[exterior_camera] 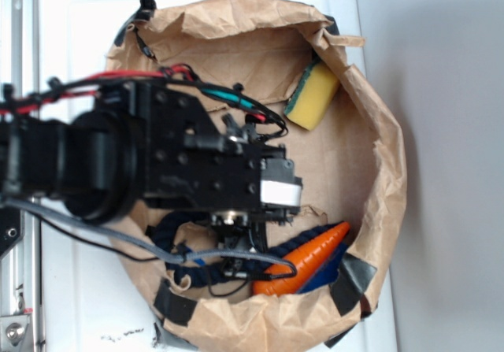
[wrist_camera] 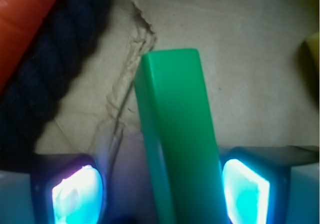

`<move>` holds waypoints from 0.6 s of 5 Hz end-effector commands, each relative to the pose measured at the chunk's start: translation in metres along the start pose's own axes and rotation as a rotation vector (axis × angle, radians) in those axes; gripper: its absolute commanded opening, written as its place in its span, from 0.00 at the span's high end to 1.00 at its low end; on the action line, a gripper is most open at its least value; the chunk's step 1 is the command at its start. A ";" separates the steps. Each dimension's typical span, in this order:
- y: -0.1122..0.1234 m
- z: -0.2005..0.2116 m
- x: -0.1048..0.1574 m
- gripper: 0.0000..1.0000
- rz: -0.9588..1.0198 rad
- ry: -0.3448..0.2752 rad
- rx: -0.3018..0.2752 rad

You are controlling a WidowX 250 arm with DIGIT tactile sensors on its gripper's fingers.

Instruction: Grab the green block.

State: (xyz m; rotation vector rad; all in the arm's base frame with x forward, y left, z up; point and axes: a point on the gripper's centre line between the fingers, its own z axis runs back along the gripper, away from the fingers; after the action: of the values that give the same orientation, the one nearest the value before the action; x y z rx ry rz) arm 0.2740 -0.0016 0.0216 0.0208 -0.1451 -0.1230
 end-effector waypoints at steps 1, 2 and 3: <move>-0.007 -0.001 0.014 1.00 -0.017 -0.045 0.020; -0.001 0.015 0.019 1.00 0.010 0.002 0.021; 0.010 0.051 0.025 1.00 0.054 0.008 -0.045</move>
State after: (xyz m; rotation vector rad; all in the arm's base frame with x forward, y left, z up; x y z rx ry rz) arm 0.2813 0.0008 0.0539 -0.0271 -0.0527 -0.0814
